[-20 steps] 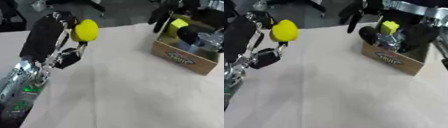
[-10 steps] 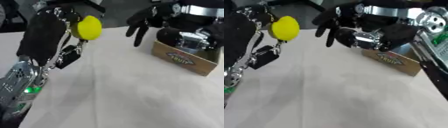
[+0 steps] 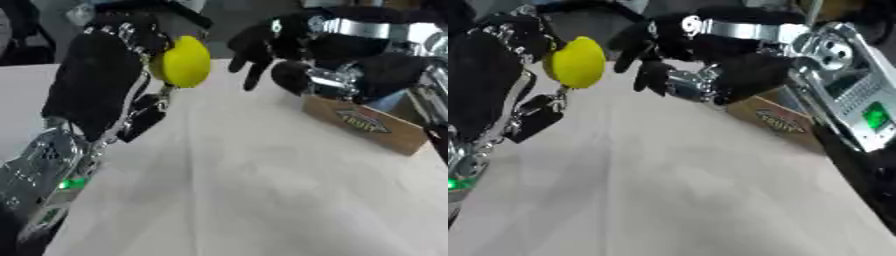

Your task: Pick up the objects with one hand, pass them to the other hand, and then place them into the box on the other side of the table.

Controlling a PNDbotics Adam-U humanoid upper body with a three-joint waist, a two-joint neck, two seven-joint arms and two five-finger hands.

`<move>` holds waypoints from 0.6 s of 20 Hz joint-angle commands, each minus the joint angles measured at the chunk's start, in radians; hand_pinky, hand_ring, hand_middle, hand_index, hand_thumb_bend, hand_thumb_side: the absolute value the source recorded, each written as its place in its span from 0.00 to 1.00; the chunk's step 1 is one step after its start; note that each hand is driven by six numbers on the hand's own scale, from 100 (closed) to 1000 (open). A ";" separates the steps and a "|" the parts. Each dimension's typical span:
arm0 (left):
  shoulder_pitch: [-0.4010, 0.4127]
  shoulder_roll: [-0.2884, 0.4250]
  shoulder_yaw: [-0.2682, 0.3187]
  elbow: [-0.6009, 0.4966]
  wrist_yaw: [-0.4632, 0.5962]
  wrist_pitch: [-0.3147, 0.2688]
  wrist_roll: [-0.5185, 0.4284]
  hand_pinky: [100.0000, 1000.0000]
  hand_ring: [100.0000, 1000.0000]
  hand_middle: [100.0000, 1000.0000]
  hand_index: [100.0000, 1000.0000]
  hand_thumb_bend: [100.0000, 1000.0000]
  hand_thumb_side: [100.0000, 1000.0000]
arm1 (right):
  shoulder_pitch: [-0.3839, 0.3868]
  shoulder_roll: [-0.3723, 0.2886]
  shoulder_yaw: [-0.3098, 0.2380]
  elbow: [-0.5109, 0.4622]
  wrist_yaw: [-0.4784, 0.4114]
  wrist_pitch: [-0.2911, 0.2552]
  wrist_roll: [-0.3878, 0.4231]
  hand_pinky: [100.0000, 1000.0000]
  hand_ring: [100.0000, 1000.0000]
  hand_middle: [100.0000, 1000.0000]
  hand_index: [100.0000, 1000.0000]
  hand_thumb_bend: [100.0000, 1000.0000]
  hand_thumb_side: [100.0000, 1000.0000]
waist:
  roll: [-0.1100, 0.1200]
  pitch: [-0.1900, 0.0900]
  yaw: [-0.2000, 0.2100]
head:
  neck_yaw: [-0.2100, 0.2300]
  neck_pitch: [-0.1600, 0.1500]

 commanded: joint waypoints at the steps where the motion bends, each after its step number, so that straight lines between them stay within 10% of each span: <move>1: -0.005 0.012 0.006 -0.007 -0.006 -0.001 0.042 0.62 0.53 0.44 0.48 0.00 0.00 | -0.026 0.017 0.003 0.056 0.044 -0.015 0.017 1.00 0.71 0.77 0.91 0.00 0.57 | -0.014 -0.044 0.000 | 0.003 -0.001; 12: 0.002 0.028 0.003 -0.036 -0.020 -0.047 0.157 0.64 0.54 0.45 0.49 0.00 0.00 | -0.064 0.064 0.022 0.173 0.114 -0.036 0.026 1.00 0.73 0.79 0.93 0.00 0.55 | -0.017 -0.056 0.003 | 0.004 0.014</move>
